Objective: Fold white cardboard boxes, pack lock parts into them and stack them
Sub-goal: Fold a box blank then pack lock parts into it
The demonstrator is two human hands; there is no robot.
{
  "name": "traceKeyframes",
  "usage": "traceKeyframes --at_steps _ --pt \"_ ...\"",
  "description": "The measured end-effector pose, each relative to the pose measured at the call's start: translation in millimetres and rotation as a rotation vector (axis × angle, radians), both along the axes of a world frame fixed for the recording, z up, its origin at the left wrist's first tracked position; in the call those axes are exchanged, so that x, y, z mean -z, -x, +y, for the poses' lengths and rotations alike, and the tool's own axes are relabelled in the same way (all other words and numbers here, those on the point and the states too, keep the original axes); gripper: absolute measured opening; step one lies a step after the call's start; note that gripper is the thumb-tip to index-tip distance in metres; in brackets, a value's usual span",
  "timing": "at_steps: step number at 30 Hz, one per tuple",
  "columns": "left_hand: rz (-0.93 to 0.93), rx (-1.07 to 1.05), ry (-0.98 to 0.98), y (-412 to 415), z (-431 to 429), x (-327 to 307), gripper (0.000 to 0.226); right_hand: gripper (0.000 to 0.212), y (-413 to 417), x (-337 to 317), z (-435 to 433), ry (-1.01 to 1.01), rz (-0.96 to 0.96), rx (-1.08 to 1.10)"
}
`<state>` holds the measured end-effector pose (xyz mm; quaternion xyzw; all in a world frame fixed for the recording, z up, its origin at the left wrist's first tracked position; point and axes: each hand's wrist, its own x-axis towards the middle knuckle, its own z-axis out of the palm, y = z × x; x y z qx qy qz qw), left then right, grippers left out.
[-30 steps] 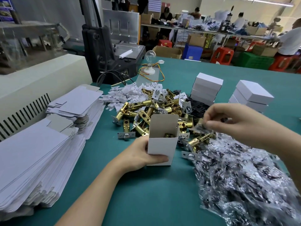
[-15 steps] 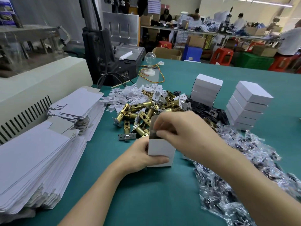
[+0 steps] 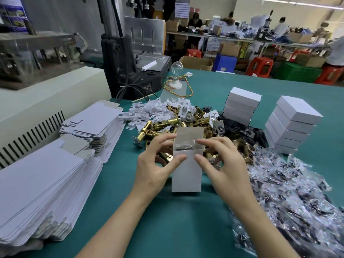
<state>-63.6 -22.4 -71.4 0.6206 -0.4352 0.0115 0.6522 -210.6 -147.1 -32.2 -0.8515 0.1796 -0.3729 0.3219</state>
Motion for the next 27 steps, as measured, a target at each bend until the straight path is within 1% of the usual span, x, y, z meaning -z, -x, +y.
traceKeyframes --at_steps 3,5,7,11,15,18,19,22,23,27 --pt "-0.139 -0.017 -0.035 -0.4 -0.5 1.8 0.037 0.052 -3.9 9.8 3.2 -0.110 -0.079 -0.006" --pt "-0.238 -0.035 -0.079 -0.3 -0.5 2.8 0.031 0.058 -3.9 14.7 4.2 -0.139 -0.104 -0.003" --pt "-0.278 -0.077 -0.133 -1.1 -0.1 2.3 0.026 0.062 -4.1 18.7 2.9 -0.155 -0.101 -0.011" --pt "-0.377 -0.171 -0.180 -3.0 -1.1 1.0 0.023 0.064 -4.2 21.7 0.5 -0.168 -0.104 -0.032" --pt "-0.475 -0.231 -0.176 -1.7 -2.5 -1.5 0.023 0.055 -3.5 23.3 -2.7 -0.181 -0.116 -0.047" --pt "-0.469 -0.202 -0.139 -0.6 -2.8 -1.1 0.016 0.050 -2.2 23.4 -5.9 -0.188 -0.124 -0.071" --pt "-0.441 -0.180 -0.117 -0.2 -2.8 -0.7 0.018 0.050 -1.5 23.4 -6.5 -0.188 -0.125 -0.080" --pt "-0.279 -0.128 -0.055 2.3 -1.3 -1.1 0.039 0.049 0.7 24.9 -7.0 -0.184 -0.127 -0.109" --pt "-0.241 -0.116 -0.043 3.3 -0.9 -1.7 0.041 0.047 1.6 25.5 -6.9 -0.190 -0.127 -0.117" --pt "-0.268 -0.100 -0.033 3.5 0.9 -0.2 0.034 0.036 4.3 26.5 -3.6 -0.201 -0.116 -0.161"
